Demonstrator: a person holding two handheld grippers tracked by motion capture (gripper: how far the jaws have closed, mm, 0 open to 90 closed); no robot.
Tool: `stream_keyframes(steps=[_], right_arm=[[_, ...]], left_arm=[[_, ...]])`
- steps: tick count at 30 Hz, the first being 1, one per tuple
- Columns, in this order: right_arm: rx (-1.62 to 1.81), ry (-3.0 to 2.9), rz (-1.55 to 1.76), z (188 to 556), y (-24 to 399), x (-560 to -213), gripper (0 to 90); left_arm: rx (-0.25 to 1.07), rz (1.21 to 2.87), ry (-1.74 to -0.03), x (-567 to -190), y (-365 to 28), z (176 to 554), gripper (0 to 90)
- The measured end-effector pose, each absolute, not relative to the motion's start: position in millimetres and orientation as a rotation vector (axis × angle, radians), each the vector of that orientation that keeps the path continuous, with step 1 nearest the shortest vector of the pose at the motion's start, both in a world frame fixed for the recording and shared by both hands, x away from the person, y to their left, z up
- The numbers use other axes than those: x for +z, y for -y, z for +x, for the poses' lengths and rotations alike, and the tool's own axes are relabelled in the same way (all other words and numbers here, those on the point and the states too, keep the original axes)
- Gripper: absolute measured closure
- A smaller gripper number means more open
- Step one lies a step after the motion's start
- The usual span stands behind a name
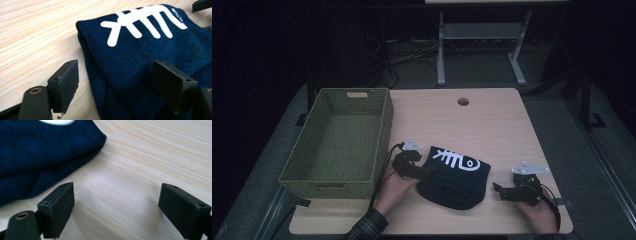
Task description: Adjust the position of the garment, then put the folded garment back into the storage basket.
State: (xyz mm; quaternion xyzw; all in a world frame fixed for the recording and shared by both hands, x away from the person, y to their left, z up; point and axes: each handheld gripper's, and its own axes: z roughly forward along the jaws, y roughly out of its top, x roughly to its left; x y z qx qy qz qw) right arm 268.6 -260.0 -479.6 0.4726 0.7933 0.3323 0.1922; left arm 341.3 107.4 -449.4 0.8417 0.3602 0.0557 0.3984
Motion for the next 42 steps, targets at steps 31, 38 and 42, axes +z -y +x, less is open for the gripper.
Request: stream_keyframes(steps=[31,38,42], right_arm=[[0.96,-2.223,1.335,271,260,-482,9.4],[0.96,-2.223,1.335,271,260,-482,9.4],[0.96,-2.223,1.335,271,260,-482,9.4]], left_arm=[[0.006,2.14,-0.859,-469,-105,342,60.0],[0.016,2.156,-0.852,-463,-103,340,69.5],[0.016,2.147,-0.843,-455,-104,338,71.0]])
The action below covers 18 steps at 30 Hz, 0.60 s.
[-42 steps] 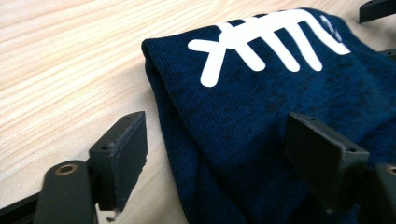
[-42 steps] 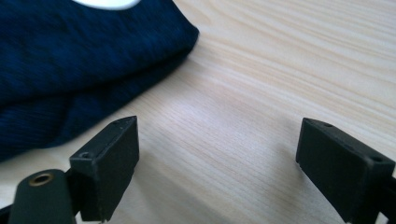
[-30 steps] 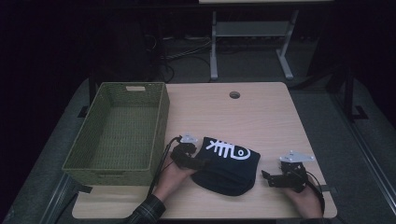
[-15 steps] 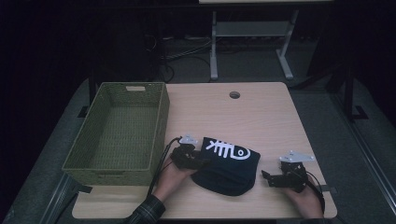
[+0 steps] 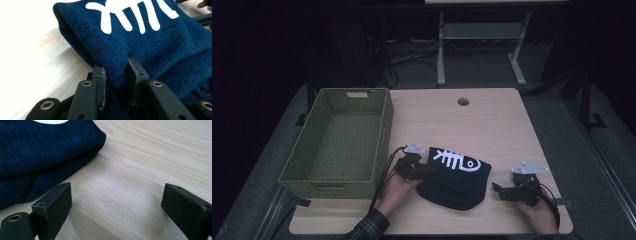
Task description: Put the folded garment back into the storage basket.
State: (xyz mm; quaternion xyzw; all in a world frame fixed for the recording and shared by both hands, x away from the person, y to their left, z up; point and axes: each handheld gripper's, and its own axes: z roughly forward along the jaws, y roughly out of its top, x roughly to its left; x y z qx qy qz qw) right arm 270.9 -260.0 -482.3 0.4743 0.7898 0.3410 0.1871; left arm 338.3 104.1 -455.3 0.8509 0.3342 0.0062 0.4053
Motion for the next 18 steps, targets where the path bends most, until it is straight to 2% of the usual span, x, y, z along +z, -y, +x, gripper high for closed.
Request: stream_keyframes(steps=[18], right_arm=[[0.962,-2.225,1.335,271,260,-482,9.4]], left_arm=[[0.025,2.068,-0.772,-406,-108,328,74.8]])
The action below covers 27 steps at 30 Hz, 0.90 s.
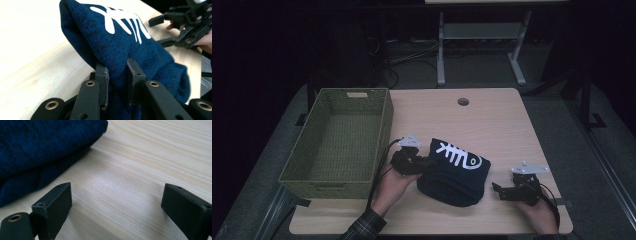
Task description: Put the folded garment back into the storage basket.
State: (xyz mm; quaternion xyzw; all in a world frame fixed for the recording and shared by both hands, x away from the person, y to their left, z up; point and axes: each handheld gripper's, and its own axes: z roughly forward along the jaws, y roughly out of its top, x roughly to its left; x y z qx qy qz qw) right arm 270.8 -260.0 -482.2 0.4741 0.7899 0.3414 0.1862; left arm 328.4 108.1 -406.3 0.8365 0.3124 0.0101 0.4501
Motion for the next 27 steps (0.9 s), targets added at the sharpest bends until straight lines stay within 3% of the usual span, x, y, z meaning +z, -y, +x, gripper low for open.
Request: stream_keyframes(steps=[27], right_arm=[[0.962,-2.224,1.334,271,260,-482,9.5]], left_arm=[[0.051,2.008,-0.68,-340,-131,328,76.0]])
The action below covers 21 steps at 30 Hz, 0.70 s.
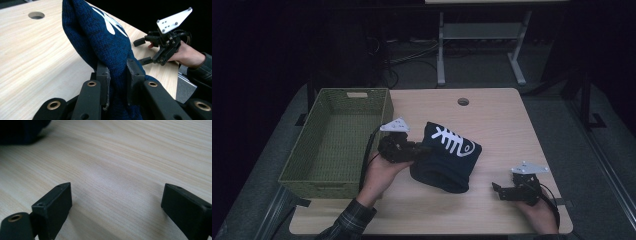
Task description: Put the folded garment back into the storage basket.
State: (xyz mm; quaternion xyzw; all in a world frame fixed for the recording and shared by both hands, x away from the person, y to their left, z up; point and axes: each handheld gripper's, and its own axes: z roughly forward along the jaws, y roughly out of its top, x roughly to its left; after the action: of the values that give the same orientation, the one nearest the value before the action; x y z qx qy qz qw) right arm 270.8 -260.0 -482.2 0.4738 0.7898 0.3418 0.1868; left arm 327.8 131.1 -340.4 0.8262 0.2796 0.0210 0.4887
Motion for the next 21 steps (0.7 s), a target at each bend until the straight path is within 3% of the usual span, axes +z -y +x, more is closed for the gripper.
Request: stream_keyframes(steps=[21], right_arm=[[0.962,-2.223,1.335,271,260,-482,9.5]], left_arm=[[0.115,1.951,-0.689,-291,-186,332,75.9]])
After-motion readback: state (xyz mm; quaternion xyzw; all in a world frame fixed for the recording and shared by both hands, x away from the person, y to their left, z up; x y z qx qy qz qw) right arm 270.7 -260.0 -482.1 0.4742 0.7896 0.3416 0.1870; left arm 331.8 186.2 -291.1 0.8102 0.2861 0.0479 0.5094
